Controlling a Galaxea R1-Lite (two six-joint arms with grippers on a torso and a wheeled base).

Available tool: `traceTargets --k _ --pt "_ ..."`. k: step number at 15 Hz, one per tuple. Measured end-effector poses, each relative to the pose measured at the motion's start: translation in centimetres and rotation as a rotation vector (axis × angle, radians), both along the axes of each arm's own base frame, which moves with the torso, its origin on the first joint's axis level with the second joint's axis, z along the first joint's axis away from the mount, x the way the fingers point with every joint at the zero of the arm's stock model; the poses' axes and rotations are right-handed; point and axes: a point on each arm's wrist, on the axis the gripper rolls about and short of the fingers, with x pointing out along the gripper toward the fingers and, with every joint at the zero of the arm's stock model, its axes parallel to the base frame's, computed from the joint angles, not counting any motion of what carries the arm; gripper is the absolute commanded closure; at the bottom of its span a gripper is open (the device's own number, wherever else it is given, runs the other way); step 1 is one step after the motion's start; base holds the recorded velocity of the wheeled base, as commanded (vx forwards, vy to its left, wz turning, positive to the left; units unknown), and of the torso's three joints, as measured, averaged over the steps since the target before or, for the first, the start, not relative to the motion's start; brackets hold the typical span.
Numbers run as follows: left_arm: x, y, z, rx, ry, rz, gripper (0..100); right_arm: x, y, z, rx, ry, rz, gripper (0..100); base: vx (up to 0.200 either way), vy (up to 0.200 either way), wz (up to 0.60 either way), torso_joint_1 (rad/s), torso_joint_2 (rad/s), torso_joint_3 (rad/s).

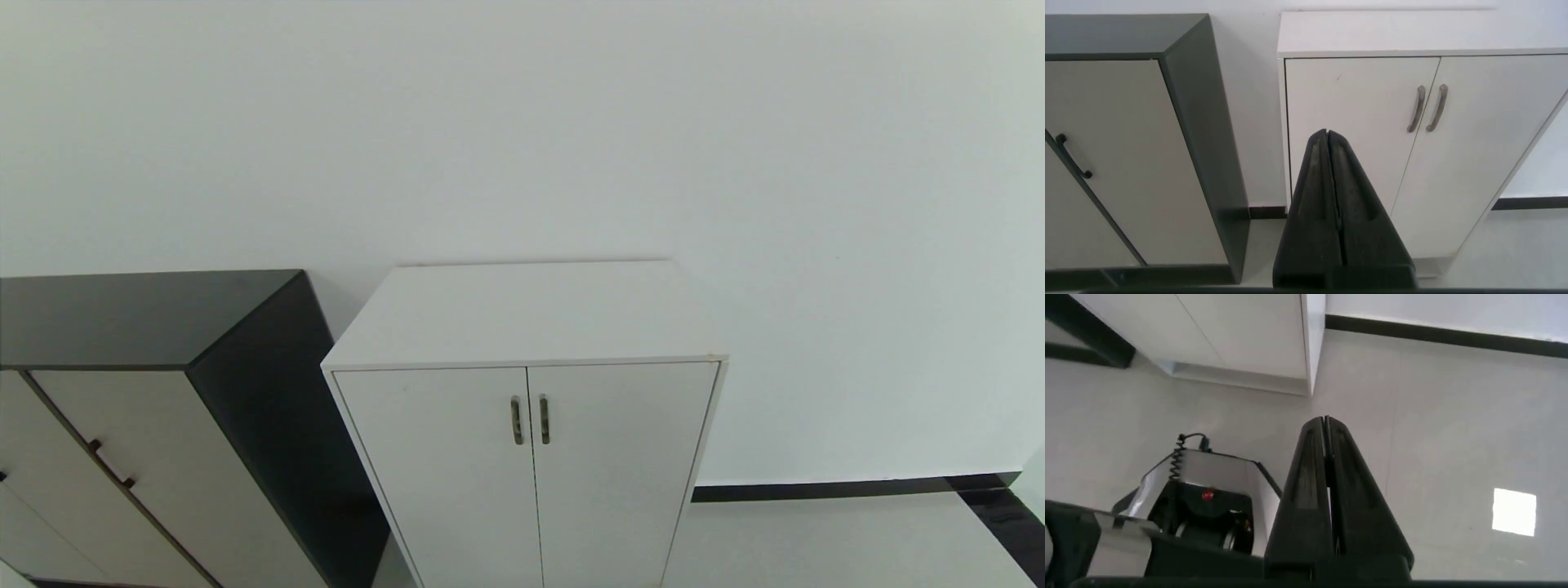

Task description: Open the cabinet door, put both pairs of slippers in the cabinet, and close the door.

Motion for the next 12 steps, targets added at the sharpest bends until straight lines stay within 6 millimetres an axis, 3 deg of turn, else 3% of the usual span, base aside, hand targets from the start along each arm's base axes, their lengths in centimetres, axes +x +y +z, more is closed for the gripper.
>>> traceTargets --k 5,12 --pt "0.0 0.0 0.0 0.0 0.0 0.0 100 -1.2 -0.2 -0.3 0.007 -0.036 0.001 100 0.0 0.0 0.0 0.0 0.0 0.0" --pt "0.0 0.0 0.0 0.0 0.0 0.0 100 -2.6 -0.7 0.0 0.013 -0.222 -0.211 100 0.0 0.0 0.0 0.0 0.0 0.0"
